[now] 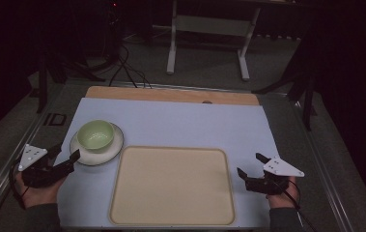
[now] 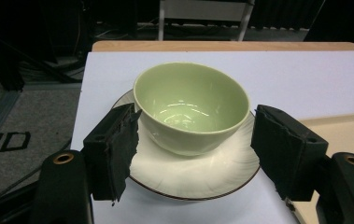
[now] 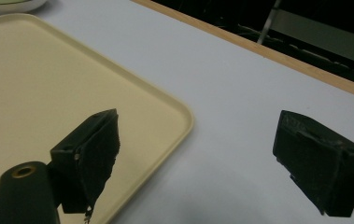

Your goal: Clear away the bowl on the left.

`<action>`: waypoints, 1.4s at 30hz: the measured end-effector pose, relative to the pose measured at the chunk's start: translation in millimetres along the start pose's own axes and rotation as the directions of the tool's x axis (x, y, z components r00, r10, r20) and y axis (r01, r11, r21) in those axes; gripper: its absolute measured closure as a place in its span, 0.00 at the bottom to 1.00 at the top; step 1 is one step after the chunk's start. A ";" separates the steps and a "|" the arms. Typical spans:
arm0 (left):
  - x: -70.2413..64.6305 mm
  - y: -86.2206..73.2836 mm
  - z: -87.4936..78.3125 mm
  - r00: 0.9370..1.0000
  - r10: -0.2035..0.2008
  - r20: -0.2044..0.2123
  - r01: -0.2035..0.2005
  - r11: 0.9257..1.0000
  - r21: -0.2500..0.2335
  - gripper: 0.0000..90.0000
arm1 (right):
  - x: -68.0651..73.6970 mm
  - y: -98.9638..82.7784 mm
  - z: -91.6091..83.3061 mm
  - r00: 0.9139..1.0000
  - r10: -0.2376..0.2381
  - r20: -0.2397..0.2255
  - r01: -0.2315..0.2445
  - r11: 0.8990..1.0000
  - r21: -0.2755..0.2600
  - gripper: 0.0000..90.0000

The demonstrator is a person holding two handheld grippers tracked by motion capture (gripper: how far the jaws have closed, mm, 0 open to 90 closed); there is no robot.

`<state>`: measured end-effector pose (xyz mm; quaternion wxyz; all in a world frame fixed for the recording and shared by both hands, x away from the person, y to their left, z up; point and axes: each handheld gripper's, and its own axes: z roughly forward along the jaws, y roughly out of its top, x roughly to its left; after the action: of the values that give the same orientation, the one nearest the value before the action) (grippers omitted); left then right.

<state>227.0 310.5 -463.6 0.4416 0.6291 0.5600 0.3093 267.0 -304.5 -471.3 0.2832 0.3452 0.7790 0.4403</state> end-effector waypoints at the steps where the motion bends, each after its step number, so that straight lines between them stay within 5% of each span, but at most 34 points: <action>1: 0.2 -0.3 -0.2 1.000 -0.005 -0.001 0.005 1.000 0.000 0.37 | -0.2 0.2 0.1 1.000 -0.002 0.003 0.002 1.000 -0.004 0.16; 28: 4.6 -0.7 8.7 0.998 -0.055 0.005 0.055 0.998 0.006 0.40 | 0.6 1.6 1.1 1.000 -0.021 0.023 0.022 1.000 -0.008 0.16; 42: 3.7 15.9 17.4 0.998 -0.061 -0.013 0.061 0.998 0.003 0.41 | -1.1 1.9 -0.1 0.999 -0.012 0.035 0.013 1.000 -0.015 0.16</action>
<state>249.9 310.8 -456.9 0.4459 0.6105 0.5824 0.2987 268.1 -304.7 -469.4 0.3022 0.3457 0.7726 0.4385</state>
